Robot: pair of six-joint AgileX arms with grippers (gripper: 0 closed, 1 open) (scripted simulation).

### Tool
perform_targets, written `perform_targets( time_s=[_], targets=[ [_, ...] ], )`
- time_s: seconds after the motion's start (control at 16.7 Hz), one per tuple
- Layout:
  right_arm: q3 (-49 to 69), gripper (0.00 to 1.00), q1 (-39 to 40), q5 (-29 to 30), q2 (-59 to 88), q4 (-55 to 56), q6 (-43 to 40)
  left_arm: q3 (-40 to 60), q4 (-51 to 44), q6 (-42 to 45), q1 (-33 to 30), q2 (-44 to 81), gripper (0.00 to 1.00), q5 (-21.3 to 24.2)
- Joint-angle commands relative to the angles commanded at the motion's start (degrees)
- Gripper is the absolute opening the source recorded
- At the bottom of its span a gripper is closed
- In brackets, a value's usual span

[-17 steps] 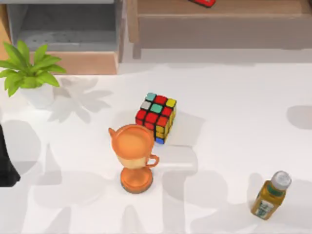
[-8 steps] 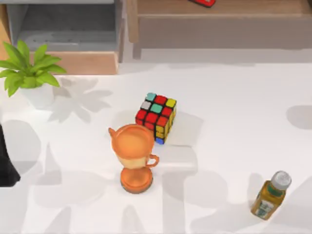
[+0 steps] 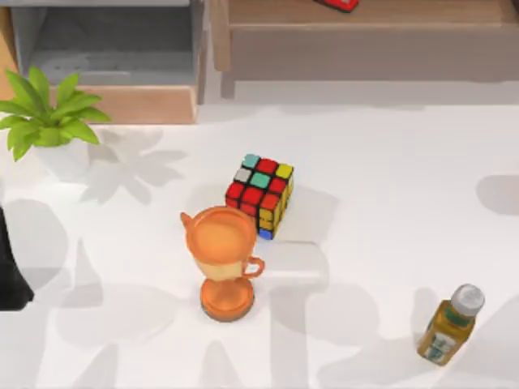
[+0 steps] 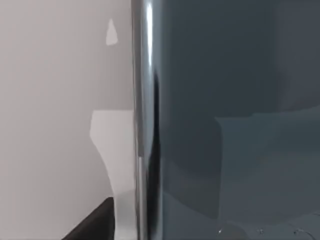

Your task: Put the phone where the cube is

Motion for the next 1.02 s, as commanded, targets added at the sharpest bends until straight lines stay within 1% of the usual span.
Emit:
perform_targets(
  time_s=[0.54, 0.6, 1.02],
  targets=[
    [0.0, 0.02, 0.0, 0.0, 0.0, 0.0, 0.0, 0.0, 0.0, 0.0, 0.0, 0.0, 1.0, 0.0],
    [0.0, 0.0, 0.0, 0.0, 0.0, 0.0, 0.0, 0.0, 0.0, 0.0, 0.0, 0.0, 1.0, 0.0],
    [0.0, 0.0, 0.0, 0.0, 0.0, 0.0, 0.0, 0.0, 0.0, 0.0, 0.0, 0.0, 1.0, 0.0]
  ],
)
